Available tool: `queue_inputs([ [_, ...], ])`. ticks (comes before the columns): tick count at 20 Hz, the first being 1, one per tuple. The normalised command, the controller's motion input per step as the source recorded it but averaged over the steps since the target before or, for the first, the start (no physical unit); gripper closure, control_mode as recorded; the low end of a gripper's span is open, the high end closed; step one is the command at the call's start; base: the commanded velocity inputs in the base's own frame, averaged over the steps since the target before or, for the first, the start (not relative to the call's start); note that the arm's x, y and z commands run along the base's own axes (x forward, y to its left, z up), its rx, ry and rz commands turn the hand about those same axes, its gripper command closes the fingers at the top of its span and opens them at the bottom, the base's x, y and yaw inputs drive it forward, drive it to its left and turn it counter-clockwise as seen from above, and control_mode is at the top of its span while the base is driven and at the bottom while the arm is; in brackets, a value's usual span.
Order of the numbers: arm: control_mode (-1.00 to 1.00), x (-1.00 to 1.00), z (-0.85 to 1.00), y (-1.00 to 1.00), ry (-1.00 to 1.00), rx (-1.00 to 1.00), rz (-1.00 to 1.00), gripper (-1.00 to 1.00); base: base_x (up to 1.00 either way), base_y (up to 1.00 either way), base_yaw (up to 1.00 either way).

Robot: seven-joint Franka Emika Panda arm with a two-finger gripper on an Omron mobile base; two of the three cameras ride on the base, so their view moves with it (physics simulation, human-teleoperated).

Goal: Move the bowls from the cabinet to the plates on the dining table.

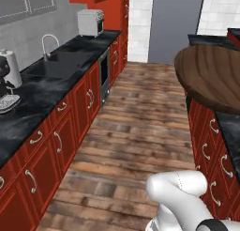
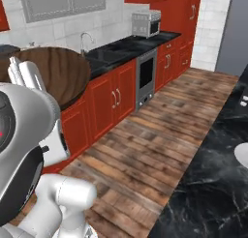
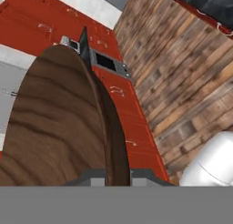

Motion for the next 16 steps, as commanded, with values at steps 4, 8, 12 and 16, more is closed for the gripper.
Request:
queue_inputs([
  [4, 1.0, 0.0, 0.0, 0.0, 0.0, 0.0, 0.0, 1.0, 0.06, -0.33, -0.44],
  [8, 1.0, 0.0, 0.0, 0.0, 0.0, 0.0, 0.0, 1.0, 0.01, -0.23, -0.37],
  [12, 1.0, 0.0, 0.0, 0.0, 0.0, 0.0, 0.0, 1.0, 0.0, -0.42, -0.2],
  [16, 1.0, 0.0, 0.0, 0.0, 0.0, 0.0, 0.0, 1.0, -0.03, -0.27, -0.16],
])
